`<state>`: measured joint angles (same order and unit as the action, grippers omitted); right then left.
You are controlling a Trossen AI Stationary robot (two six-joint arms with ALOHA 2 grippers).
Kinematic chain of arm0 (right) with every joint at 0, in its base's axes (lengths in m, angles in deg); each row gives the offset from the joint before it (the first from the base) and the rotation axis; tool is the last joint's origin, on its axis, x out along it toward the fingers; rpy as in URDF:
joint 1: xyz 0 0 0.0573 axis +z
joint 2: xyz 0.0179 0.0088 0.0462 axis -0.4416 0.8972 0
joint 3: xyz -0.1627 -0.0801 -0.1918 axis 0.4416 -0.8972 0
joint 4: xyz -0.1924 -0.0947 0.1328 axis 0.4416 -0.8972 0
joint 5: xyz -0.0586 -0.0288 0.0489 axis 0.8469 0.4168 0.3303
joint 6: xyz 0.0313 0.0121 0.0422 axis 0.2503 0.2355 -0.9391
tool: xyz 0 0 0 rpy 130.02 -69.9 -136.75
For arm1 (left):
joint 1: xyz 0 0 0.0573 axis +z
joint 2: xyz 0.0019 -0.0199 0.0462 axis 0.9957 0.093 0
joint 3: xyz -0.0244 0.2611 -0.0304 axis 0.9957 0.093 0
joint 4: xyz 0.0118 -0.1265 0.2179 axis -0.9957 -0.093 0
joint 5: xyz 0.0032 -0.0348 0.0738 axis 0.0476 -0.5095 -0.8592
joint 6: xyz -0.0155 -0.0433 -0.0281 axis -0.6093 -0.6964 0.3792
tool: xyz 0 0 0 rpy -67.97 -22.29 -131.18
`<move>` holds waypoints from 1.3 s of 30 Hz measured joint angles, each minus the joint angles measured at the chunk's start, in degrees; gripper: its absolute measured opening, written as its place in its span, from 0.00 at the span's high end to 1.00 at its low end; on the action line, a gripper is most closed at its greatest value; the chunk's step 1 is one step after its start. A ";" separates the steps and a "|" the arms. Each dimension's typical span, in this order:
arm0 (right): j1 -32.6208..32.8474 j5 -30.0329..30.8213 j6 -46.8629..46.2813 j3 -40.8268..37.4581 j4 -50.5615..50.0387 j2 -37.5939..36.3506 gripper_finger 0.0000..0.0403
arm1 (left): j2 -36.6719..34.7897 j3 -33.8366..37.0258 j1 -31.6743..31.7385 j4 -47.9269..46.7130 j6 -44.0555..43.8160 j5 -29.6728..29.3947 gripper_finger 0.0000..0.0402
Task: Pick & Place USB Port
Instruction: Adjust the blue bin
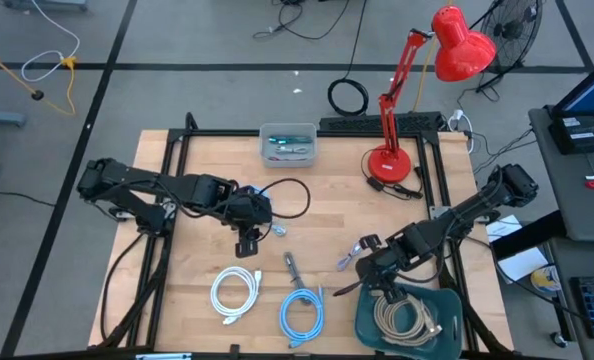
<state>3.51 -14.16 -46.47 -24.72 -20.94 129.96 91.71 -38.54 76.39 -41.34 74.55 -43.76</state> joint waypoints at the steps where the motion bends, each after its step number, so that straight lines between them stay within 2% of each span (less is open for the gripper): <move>1: 0.00 -0.59 0.22 -0.02 0.44 0.03 1.00 | 0.00 0.00 0.19 0.17 0.08 0.00 0.64; 12: 1.15 -1.90 6.54 -0.04 1.24 0.09 1.00 | 0.00 0.00 2.22 0.52 0.51 0.02 0.64; 24: 0.70 -2.40 5.28 -0.09 2.20 0.11 1.00 | 0.00 0.00 3.24 0.76 1.23 0.15 0.64; 39: 1.64 -2.39 -2.41 -0.15 5.19 0.15 0.78 | 0.00 0.00 6.20 0.71 3.09 0.13 0.64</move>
<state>5.15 -16.55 -48.88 -24.88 -15.76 130.11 91.71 -38.54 82.60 -40.62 77.64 -43.62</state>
